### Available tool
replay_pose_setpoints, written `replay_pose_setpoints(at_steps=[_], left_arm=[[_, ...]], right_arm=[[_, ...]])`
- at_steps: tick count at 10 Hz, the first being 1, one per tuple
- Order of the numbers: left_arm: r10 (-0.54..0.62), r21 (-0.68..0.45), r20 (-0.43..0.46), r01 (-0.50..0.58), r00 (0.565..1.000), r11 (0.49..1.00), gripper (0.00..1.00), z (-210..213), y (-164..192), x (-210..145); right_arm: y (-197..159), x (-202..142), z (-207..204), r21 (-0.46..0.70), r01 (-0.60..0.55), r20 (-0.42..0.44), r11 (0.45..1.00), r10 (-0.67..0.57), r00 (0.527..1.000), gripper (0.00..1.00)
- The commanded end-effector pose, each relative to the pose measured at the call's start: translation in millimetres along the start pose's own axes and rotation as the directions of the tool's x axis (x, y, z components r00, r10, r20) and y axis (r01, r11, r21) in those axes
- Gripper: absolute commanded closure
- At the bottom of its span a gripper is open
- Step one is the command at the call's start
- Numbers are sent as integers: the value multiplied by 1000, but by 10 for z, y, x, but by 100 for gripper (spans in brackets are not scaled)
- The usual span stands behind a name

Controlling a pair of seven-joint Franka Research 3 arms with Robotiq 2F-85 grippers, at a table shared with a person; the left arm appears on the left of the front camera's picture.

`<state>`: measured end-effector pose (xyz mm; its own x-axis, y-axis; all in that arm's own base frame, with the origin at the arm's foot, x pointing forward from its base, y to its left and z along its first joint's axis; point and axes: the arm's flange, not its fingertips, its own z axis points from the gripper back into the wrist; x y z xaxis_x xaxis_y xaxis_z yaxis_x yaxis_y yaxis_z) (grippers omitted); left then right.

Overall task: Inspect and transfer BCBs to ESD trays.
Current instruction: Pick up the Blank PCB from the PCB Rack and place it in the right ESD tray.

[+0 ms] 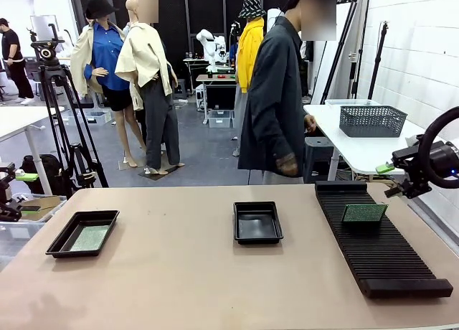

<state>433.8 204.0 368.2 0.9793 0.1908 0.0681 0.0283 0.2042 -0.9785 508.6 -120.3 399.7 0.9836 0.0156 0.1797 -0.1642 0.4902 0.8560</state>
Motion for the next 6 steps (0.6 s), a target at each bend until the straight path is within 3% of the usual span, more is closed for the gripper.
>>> replay_pose_setpoints(at_steps=[1, 4, 6], left_arm=[[-3, 2, 0, 3, 1000, 1000, 0, 10, -15, -4], [-3, 2, 0, 3, 1000, 1000, 0, 10, -15, -4], [-3, 2, 0, 3, 1000, 1000, 0, 10, -15, -4]], right_arm=[[67, 116, -92, -87, -146, -55, 986, 141, 988, 0], [201, 314, -236, -179, -383, -183, 906, 352, 918, 0], [390, 520, -343, -261, -565, -335, 783, 476, 813, 0]])
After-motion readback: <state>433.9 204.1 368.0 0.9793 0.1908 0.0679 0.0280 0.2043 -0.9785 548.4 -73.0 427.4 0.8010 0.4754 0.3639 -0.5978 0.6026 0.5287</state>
